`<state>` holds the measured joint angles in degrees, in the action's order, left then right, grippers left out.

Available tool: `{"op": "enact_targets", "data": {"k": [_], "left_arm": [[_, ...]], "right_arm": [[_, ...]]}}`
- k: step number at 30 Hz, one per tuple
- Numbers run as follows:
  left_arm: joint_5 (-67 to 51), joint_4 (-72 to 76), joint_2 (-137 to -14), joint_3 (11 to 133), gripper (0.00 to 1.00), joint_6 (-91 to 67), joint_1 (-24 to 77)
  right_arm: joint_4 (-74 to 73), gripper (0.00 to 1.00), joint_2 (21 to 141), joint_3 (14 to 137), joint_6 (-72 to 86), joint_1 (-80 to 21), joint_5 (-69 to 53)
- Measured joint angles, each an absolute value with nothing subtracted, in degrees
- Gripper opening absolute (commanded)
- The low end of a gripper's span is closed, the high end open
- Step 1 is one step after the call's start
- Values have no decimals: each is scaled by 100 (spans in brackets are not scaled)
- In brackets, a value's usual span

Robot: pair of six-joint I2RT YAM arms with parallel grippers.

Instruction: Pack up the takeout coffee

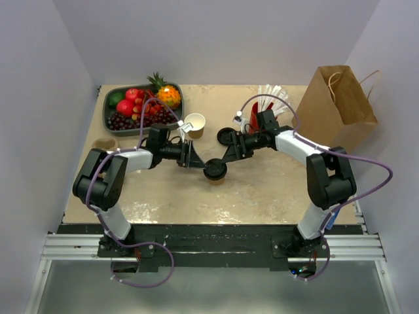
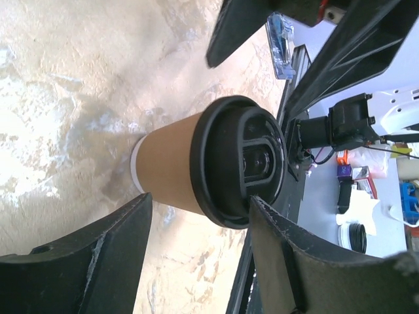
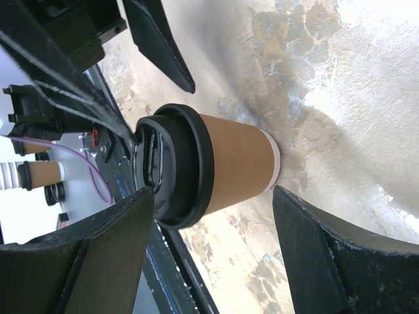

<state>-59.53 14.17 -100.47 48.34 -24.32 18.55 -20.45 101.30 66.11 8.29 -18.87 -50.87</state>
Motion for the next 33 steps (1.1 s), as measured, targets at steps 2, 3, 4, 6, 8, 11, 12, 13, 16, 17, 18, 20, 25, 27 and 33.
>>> {"op": "enact_targets", "data": {"k": [2, 3, 4, 6, 8, 11, 12, 13, 16, 17, 18, 20, 25, 27, 33], "left_arm": [[-5957, 1450, -9992, 4757, 65, -2445, 1824], [-5959, 1492, -9970, 4722, 65, -2462, 1822], [-5961, 1542, -9953, 4692, 65, -2484, 1822], [-5961, 1629, -9924, 4641, 65, -2556, 1817], [-5968, 1737, -9889, 4580, 65, -2652, 1813], [-5988, 1907, -9848, 4510, 64, -2801, 1813], [-5988, 1922, -9837, 4510, 63, -2823, 1811], [-5979, 1929, -9821, 4510, 63, -2845, 1811], [-5929, 1850, -9762, 4510, 63, -2838, 1811], [-5902, 1817, -9751, 4510, 62, -2829, 1811], [-5870, 1778, -9747, 4510, 62, -2812, 1811], [-5813, 1699, -9747, 4508, 62, -2788, 1809], [-5782, 1623, -9749, 4499, 63, -2786, 1806], [-5784, 1627, -9749, 4469, 63, -2788, 1804], [-5791, 1647, -9756, 4320, 63, -2792, 1806]], "right_arm": [[-2043, 75, 10005, 6571, 829, -1857, -5087], [-2038, 74, 9953, 6552, 829, -1833, -5092], [-2036, 73, 9911, 6539, 834, -1817, -5092], [-2032, 72, 9883, 6523, 834, -1793, -5089], [-2040, 71, 9885, 6501, 834, -1780, -5070], [-2091, 70, 9885, 6484, 825, -1763, -5043], [-2130, 69, 9885, 6479, 816, -1763, -5041], [-2176, 68, 9885, 6477, 792, -1763, -5041], [-2294, 65, 9885, 6449, 722, -1763, -5035], [-2318, 65, 9885, 6431, 701, -1763, -5035], [-2340, 64, 9885, 6410, 683, -1763, -5035], [-2364, 63, 9885, 6351, 655, -1763, -5037], [-2429, 63, 9885, 6230, 642, -1763, -5081], [-2438, 62, 9885, 6228, 639, -1761, -5096], [-2445, 62, 9904, 6228, 639, -1761, -5153]]}}
